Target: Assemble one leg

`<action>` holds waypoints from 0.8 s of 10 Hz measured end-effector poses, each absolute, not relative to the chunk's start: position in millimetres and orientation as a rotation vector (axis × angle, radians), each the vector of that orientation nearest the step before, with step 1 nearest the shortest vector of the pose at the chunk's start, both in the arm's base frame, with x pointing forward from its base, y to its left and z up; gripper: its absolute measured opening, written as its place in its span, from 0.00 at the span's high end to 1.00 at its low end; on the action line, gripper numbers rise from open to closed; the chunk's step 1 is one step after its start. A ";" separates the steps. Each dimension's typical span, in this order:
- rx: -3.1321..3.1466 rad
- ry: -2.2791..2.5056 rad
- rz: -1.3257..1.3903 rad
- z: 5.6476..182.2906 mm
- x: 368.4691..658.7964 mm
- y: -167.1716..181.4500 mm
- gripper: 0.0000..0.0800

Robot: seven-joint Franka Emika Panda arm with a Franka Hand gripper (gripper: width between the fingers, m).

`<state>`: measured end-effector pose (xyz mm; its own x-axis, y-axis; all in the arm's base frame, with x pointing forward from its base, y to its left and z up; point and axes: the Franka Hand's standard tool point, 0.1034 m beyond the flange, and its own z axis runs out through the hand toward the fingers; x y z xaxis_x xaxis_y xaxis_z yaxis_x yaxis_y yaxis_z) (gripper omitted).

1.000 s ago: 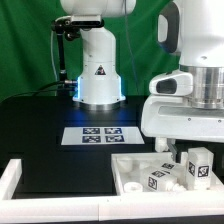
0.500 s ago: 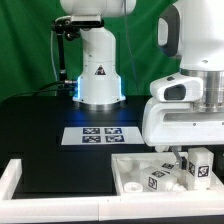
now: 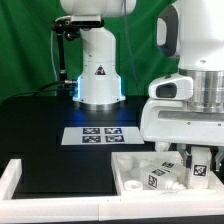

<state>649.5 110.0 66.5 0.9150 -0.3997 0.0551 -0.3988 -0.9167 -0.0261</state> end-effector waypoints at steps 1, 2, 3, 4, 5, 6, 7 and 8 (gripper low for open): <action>-3.033 0.776 -0.099 66.5 650.1 107.1 0.64; -3.001 0.910 -0.103 66.8 651.0 100.9 0.64; -2.974 1.022 -0.094 66.8 649.8 96.0 0.64; -2.961 1.083 -0.091 67.0 649.0 91.7 0.64; -2.945 1.139 -0.091 67.0 648.4 87.1 0.64; -2.945 1.146 -0.089 67.2 648.1 85.5 0.64; -2.949 1.138 -0.088 66.9 648.1 85.1 0.64; -2.948 1.137 -0.089 66.8 648.2 85.2 0.50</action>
Offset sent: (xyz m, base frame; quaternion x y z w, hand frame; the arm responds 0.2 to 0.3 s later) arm 0.0064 -0.0046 0.0011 -0.0082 0.0145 0.2144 0.9766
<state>648.2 85.2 66.8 0.7395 -0.6705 0.0596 -0.6716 -0.7409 -0.0018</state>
